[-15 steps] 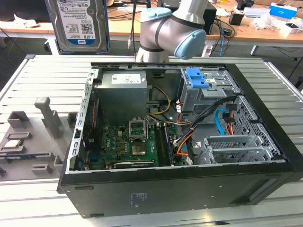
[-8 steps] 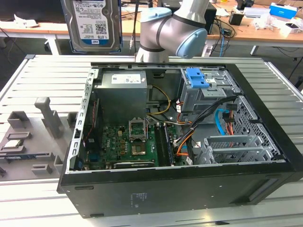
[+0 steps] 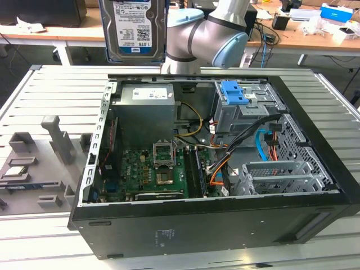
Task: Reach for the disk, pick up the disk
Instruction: 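Pick up the disk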
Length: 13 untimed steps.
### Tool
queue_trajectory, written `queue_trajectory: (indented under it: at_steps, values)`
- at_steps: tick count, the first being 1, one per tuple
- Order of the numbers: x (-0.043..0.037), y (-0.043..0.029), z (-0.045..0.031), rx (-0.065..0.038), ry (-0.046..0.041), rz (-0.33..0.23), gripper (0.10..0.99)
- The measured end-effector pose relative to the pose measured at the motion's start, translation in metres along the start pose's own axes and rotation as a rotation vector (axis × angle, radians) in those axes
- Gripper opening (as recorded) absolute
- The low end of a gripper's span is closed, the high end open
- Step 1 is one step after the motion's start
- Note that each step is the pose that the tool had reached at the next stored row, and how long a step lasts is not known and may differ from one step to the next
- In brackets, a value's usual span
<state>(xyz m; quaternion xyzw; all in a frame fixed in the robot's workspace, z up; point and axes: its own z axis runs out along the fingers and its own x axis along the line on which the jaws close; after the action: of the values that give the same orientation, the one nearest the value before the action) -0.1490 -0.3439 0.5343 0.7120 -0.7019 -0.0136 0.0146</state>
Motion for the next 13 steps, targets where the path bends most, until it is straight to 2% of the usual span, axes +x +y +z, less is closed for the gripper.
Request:
queue_trajectory:
  at_steps: [8,13]
  values:
    - [0.0001,-0.0327,-0.0013,0.000,-0.0001,0.000,0.369]
    - [0.0002,-0.0636,-0.0025,-0.001,-0.0001,0.000,0.369]
